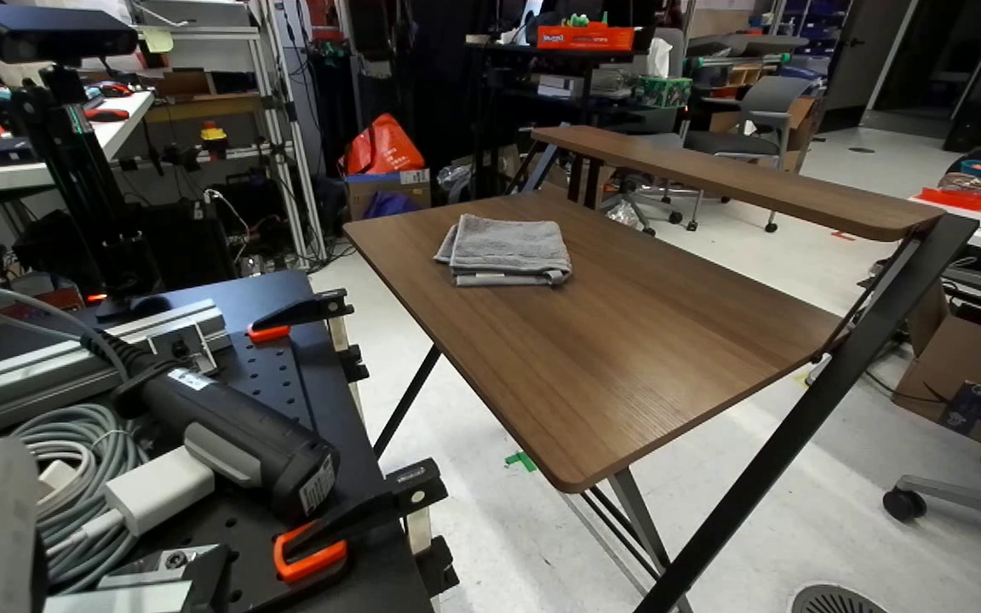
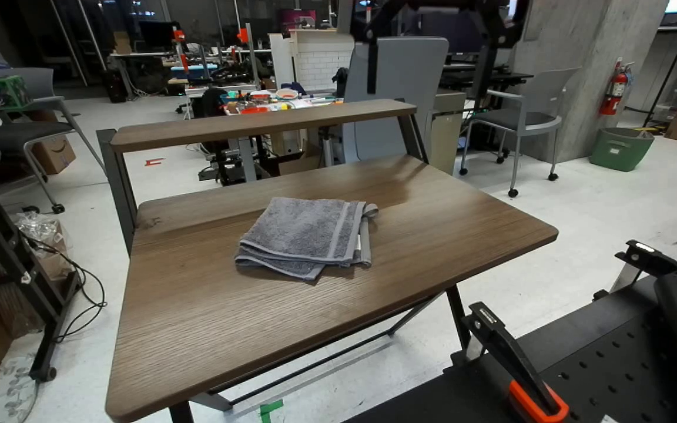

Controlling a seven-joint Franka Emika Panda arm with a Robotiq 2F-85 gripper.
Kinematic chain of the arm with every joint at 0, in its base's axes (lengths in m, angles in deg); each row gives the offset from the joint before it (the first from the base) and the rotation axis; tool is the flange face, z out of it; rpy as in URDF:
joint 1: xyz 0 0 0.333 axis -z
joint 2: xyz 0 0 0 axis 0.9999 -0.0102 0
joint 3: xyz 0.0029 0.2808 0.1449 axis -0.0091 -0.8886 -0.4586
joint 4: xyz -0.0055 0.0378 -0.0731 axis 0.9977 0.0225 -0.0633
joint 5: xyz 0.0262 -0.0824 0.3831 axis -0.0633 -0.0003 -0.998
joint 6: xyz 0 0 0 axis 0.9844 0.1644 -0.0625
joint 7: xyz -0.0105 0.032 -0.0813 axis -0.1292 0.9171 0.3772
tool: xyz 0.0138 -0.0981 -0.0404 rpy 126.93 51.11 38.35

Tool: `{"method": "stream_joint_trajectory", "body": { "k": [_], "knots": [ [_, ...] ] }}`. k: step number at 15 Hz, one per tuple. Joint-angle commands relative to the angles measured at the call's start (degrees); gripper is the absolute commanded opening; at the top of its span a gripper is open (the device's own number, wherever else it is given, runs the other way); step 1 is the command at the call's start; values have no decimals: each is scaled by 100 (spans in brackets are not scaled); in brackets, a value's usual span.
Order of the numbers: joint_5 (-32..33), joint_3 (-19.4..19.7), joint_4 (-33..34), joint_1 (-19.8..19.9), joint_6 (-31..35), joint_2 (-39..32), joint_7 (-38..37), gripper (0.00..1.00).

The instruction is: Move the towel to the right

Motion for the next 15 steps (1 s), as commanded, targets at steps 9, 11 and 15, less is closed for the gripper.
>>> {"method": "stream_joint_trajectory", "body": {
  "k": [9,11,15],
  "knots": [
    [668,870,1340,-1158,-121,-2022,-704,100],
    [857,1049,1454,-1352,-5,-2238,-909,100],
    [1157,1328,1766,-1649,183,-2727,-1216,100]
  ]
}}
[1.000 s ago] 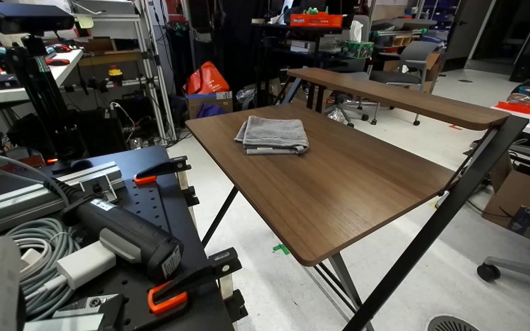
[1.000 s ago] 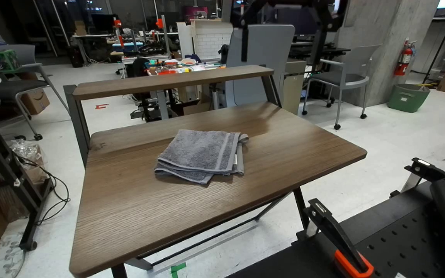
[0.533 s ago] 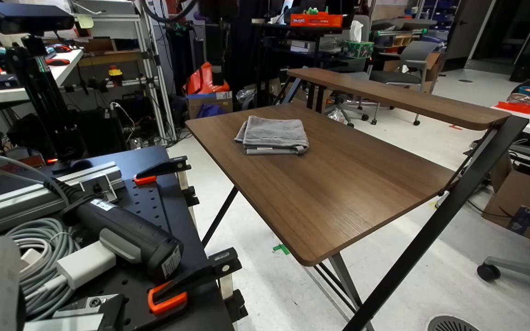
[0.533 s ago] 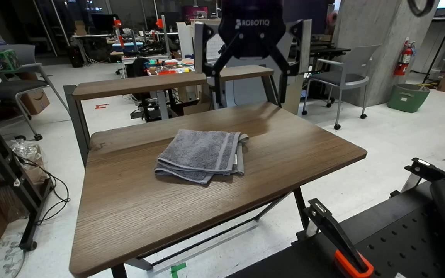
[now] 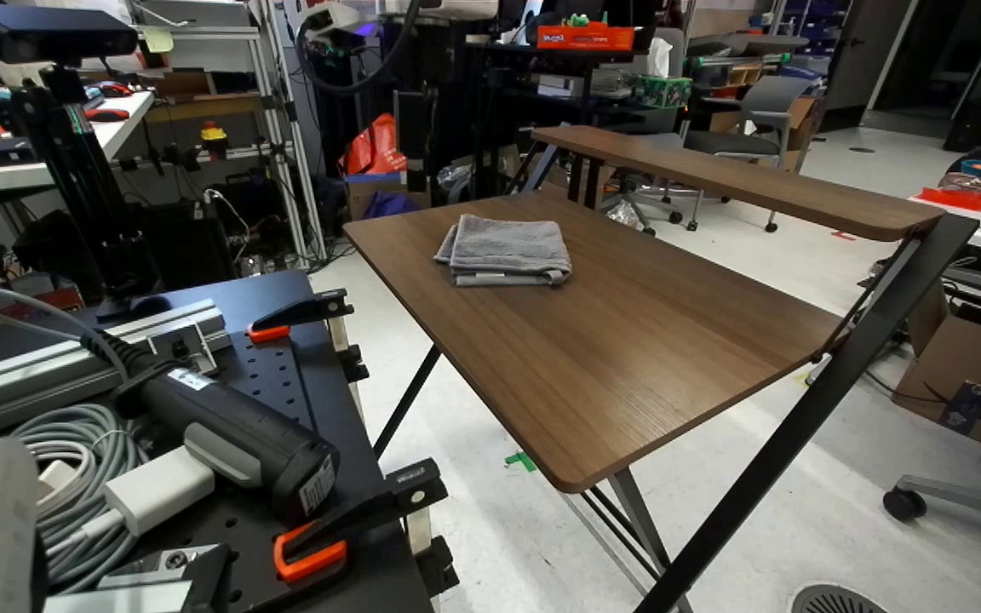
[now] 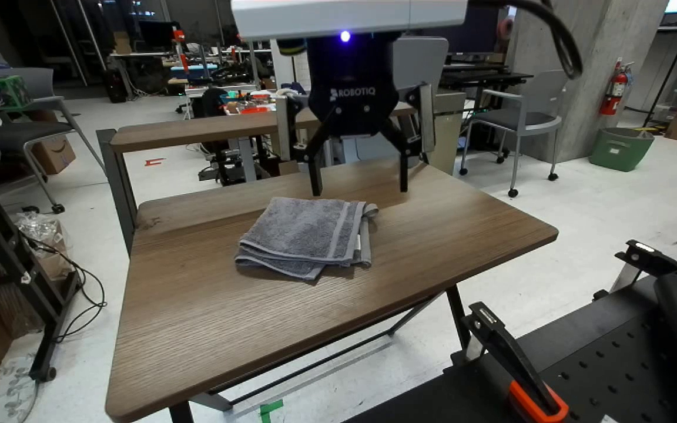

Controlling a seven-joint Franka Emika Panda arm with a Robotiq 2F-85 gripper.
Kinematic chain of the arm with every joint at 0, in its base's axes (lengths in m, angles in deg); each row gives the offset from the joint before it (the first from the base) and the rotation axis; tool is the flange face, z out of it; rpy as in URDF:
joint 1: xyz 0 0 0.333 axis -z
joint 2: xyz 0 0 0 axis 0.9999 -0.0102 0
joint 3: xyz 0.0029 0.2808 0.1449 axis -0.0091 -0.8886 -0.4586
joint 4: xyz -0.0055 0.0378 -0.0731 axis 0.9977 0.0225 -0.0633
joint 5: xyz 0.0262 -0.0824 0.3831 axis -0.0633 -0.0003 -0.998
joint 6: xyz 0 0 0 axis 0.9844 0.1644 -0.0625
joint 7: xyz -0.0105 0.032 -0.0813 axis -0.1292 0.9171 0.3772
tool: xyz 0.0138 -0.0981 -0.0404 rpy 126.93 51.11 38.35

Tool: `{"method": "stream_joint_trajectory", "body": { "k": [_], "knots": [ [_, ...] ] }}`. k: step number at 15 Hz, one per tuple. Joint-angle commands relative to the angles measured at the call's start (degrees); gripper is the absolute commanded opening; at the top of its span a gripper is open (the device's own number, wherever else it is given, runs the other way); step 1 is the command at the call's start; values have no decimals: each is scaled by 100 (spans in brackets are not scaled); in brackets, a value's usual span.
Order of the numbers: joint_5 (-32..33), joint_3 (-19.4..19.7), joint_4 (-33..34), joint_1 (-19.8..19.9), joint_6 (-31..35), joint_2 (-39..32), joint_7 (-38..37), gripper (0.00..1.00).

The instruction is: Move the towel to the right

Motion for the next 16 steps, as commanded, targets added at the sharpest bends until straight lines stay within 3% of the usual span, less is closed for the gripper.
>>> {"method": "stream_joint_trajectory", "body": {
  "k": [1,16],
  "knots": [
    [217,279,454,-299,171,-550,-262,100],
    [-80,951,1831,-826,1156,-2167,-395,100]
  ]
}}
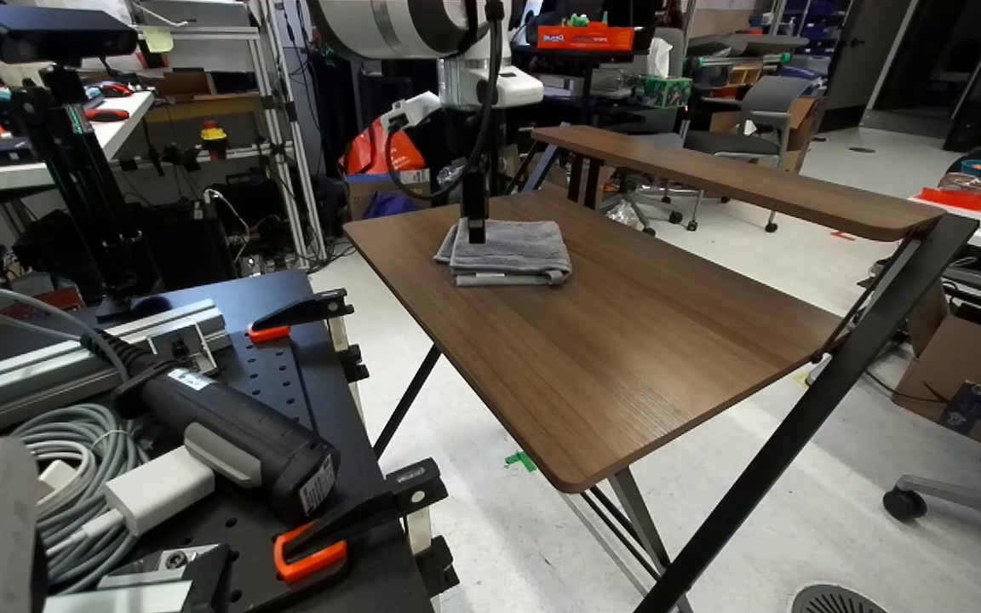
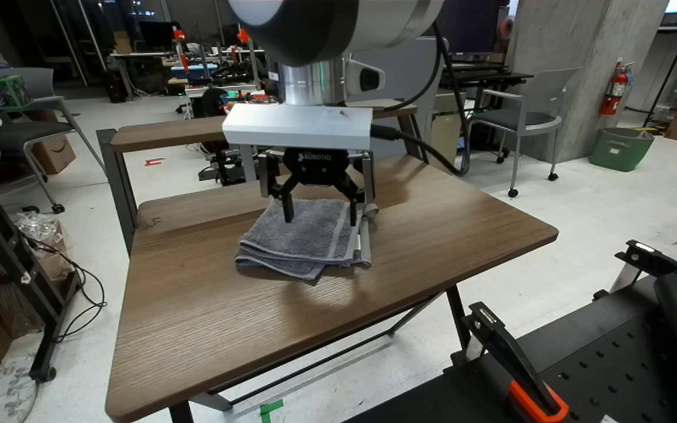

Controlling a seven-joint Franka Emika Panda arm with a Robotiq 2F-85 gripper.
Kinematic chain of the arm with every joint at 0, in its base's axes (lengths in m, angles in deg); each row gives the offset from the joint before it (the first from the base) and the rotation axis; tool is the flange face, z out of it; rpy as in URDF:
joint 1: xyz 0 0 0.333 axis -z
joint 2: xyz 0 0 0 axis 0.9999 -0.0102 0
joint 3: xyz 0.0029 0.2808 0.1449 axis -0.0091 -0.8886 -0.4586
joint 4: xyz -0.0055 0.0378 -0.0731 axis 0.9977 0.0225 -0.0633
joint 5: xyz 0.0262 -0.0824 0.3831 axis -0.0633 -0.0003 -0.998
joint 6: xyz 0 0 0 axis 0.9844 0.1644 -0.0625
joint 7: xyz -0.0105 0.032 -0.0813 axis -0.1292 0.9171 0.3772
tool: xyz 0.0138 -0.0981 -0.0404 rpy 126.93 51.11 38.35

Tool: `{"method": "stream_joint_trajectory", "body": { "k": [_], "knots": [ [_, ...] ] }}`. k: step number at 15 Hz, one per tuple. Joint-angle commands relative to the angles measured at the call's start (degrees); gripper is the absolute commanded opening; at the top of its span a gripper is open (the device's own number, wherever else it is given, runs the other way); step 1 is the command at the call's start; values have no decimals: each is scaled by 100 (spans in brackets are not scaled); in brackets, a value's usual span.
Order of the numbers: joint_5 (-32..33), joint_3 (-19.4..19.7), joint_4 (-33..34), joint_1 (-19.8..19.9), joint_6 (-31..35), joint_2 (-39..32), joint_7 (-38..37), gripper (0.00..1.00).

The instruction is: Move the towel to the right

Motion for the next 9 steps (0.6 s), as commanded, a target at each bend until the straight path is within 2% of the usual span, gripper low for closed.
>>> {"method": "stream_joint_trajectory", "body": {
  "k": [1,9],
  "knots": [
    [-141,199,431,-258,161,-364,-196,100],
    [-438,216,988,-265,193,-946,-190,100]
  ]
}}
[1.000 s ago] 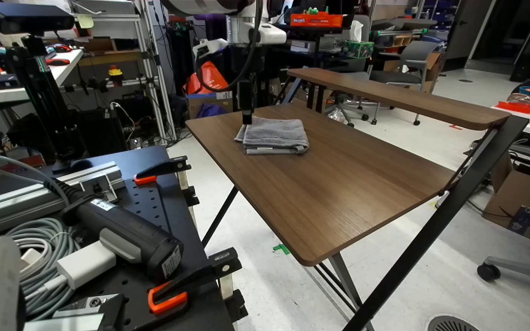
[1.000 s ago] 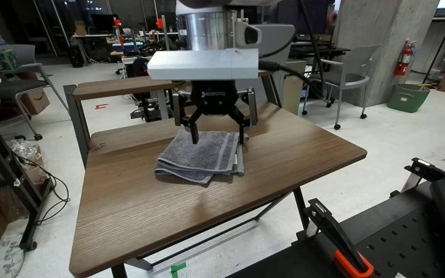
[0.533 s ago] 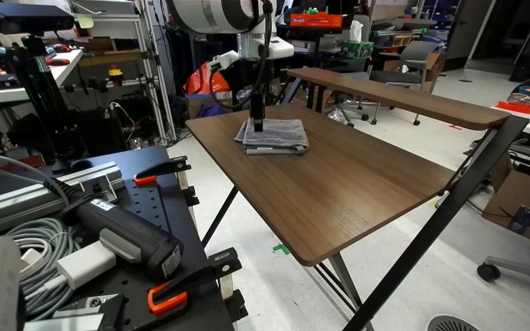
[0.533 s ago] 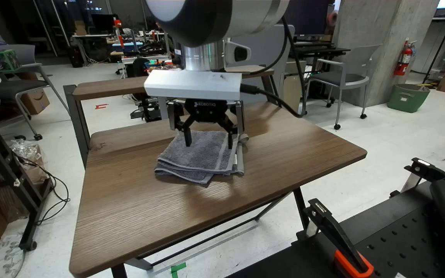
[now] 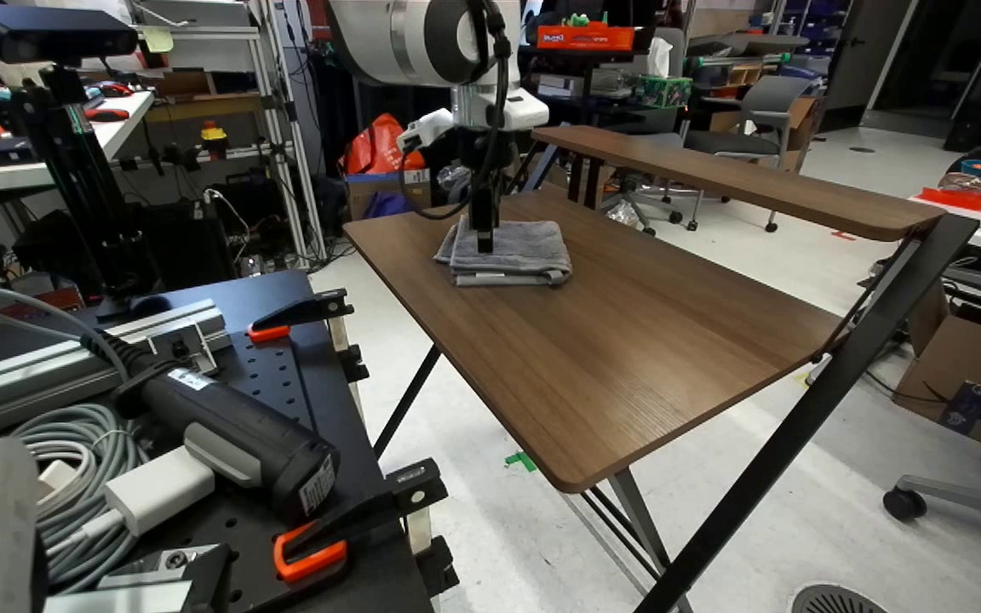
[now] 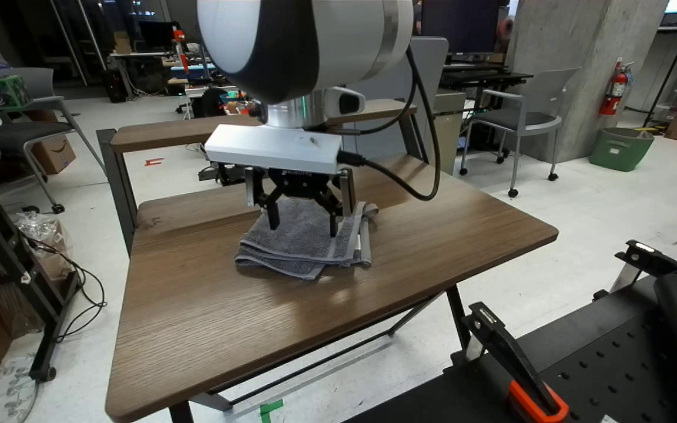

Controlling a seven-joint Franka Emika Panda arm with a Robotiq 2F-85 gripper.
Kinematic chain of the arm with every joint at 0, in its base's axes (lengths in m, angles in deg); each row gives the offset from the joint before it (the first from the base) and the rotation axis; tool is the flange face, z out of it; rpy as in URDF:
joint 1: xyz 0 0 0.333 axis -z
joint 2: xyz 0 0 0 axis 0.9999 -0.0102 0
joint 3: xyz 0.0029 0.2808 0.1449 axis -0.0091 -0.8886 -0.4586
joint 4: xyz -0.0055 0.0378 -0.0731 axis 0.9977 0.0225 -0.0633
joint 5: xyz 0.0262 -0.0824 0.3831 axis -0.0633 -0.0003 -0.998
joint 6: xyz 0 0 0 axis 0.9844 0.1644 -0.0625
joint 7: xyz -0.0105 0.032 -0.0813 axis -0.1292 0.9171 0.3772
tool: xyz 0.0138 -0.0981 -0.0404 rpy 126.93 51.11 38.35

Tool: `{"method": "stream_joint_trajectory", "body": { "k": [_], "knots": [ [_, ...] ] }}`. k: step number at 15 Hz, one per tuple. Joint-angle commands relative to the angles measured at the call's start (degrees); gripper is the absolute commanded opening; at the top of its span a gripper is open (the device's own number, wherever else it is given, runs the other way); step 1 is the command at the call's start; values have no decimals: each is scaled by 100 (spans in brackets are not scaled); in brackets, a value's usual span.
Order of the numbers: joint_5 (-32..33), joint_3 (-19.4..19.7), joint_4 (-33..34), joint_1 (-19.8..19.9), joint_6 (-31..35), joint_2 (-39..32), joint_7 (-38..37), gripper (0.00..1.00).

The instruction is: Move the towel to the right

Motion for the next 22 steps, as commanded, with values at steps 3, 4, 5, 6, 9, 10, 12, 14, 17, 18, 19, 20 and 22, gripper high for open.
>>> {"method": "stream_joint_trajectory", "body": {
  "k": [3,4,5,6,9,10,12,14,17,18,19,20,22],
  "knots": [
    [-260,160,284,-25,81,-339,53,100],
    [-286,189,279,0,65,-350,58,100],
    [-308,235,260,33,58,-359,71,100],
    [-310,297,231,48,62,-360,66,100],
    [-323,464,135,177,63,-354,80,100],
    [-328,526,104,216,53,-344,62,100],
    [-321,705,24,306,39,-336,-3,100],
    [-382,854,-78,463,79,-303,-25,100],
    [-424,1107,-178,643,94,-273,-105,100],
    [-470,1151,-195,743,86,-272,-108,100],
    [-533,1177,-211,839,94,-255,-101,100],
    [-579,1205,-225,906,71,-213,-100,100],
    [-697,1212,-214,1043,87,-143,-94,100]
  ]
}}
